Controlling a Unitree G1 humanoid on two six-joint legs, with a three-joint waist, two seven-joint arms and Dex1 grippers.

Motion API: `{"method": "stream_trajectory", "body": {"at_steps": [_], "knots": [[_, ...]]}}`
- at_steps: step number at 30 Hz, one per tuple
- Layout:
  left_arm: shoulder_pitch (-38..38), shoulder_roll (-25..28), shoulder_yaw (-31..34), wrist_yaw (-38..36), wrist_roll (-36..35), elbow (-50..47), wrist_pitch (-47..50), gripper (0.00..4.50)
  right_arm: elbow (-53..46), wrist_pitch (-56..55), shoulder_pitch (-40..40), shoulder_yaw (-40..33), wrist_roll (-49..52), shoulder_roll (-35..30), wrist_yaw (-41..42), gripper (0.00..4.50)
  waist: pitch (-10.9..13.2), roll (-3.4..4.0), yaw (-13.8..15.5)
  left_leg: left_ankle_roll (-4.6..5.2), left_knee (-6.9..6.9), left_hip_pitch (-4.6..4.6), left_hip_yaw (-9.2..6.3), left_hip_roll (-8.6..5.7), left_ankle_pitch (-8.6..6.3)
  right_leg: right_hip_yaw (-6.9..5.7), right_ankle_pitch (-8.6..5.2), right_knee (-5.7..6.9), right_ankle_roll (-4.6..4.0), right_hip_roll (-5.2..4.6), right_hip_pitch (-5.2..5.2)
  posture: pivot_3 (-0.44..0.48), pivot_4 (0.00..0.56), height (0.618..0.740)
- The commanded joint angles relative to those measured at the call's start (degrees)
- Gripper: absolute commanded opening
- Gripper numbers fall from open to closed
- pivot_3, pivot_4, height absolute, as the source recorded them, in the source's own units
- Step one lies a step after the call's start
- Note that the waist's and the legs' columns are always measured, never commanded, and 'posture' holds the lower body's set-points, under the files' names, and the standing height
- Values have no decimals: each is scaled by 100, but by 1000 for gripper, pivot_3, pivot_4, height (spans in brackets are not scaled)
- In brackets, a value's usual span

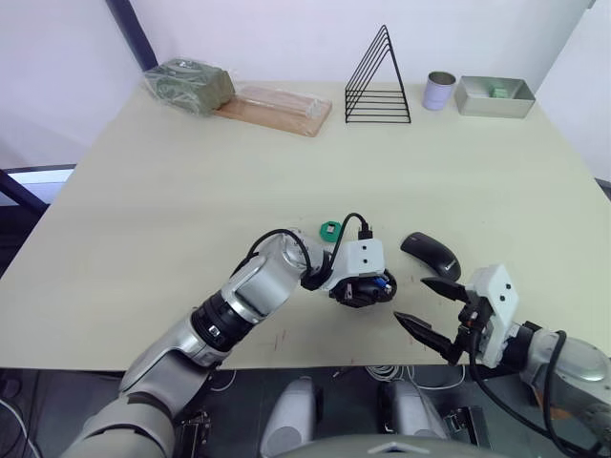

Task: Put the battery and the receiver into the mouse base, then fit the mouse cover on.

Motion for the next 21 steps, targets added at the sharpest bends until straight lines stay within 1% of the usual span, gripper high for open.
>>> {"method": "stream_trajectory", "body": {"at_steps": [1, 3, 4, 7, 8, 11, 21], "knots": [[42, -39, -217, -71, 19, 14, 28, 2929, 644, -758, -303, 425, -877, 759, 278, 4213, 0, -6, -2, 0, -1, 1, 0, -2, 0, -1, 0, 0, -1, 4, 0, 0, 150, 740], [46, -41, -218, -71, 20, 11, 46, 2929, 980, -1057, -456, 613, -1192, 1008, 579, 3720, 0, -6, -2, 0, -1, 4, 1, -2, 0, 4, -3, 0, -8, 4, 0, 0, 150, 740], [46, -43, -220, -71, 21, 4, 53, 2929, 1125, -1159, -509, 661, -1294, 1125, 688, 3174, 2, -2, 3, -1, 0, 3, 4, -4, 0, 2, -12, 0, -22, 6, 0, 0, 150, 740], [45, -35, -226, -80, 21, -18, 77, 2929, 1521, -1416, -628, 736, -1584, 1426, 868, 1746, 1, -1, 1, -1, -2, 2, 1, -6, 0, 2, 0, 2, -38, 5, 0, 0, 150, 740], [47, -32, -228, -85, 19, -27, 85, 2929, 1633, -1510, -647, 758, -1684, 1491, 940, 845, 1, -1, 1, -1, -3, 2, 2, -11, 0, 2, 3, 2, -38, 5, 0, 0, 150, 740], [53, -22, -237, -91, 20, -51, 105, 2929, 1902, -1732, -665, 782, -1854, 1688, 1093, 43, 1, -1, -4, -1, -3, 5, 1, -14, 0, 3, 2, 5, -39, 5, 1, 0, 150, 740], [73, 13, -227, -91, 14, -89, 143, 2929, 2163, -1983, -710, 833, -2110, 2401, 1221, 43, 1, 1, -5, -1, -3, 8, -1, -14, 0, 3, 13, 14, -24, 5, 0, 0, 150, 740]]}}
